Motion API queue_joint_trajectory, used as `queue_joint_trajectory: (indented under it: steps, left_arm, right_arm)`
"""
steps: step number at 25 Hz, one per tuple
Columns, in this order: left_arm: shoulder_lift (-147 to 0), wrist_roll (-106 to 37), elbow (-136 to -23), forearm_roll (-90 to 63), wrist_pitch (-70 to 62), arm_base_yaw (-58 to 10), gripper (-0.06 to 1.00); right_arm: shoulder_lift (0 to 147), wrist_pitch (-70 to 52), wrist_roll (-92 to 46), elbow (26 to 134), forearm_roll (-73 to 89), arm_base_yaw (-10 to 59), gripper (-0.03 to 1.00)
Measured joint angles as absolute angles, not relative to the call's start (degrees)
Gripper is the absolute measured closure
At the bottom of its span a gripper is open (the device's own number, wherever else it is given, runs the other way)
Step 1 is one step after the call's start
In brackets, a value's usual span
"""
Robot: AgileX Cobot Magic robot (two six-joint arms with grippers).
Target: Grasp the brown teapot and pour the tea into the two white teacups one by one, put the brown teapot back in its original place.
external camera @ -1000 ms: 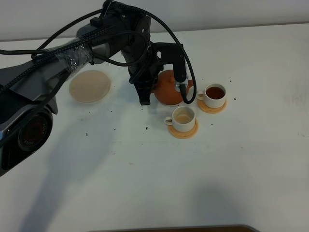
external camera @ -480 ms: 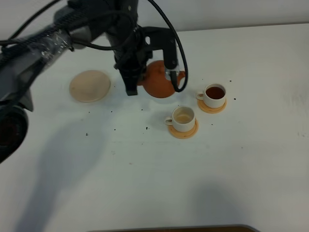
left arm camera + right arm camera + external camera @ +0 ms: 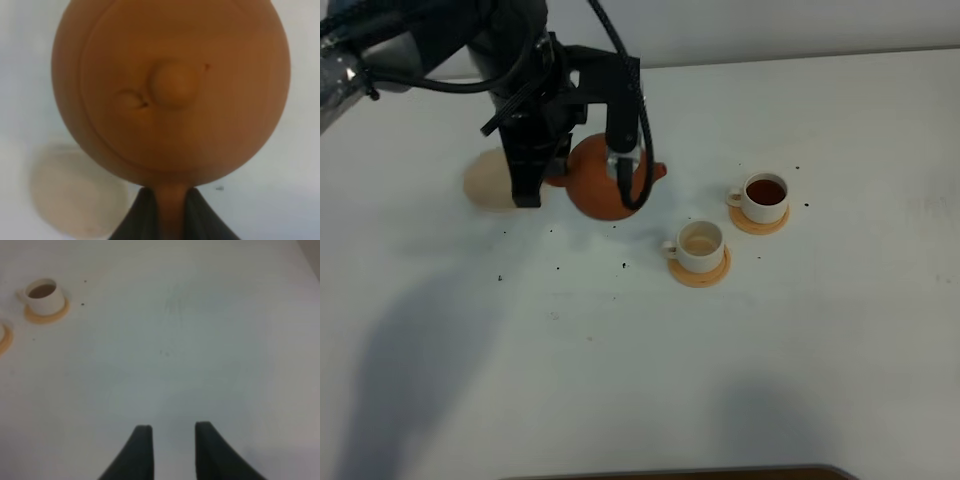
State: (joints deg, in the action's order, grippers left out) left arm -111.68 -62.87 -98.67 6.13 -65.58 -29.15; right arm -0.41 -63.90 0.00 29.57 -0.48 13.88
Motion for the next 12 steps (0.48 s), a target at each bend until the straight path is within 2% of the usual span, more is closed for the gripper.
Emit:
queue_joint_trajectory:
  steps: [6,12]
  left_arm:
    - [-101.4,-65.7,-79.9,6.7,-50.5,-29.1,0.8]
    - [-100.3,-67.4,-71.7,13.3,-36.6,-29.1,0.8]
  right_arm:
    - [-0.4,-63.9,0.0,29.6,-0.5,13.9,0.73]
    - [-0.4,-63.9,0.0,29.6,-0.5,13.9,0.73]
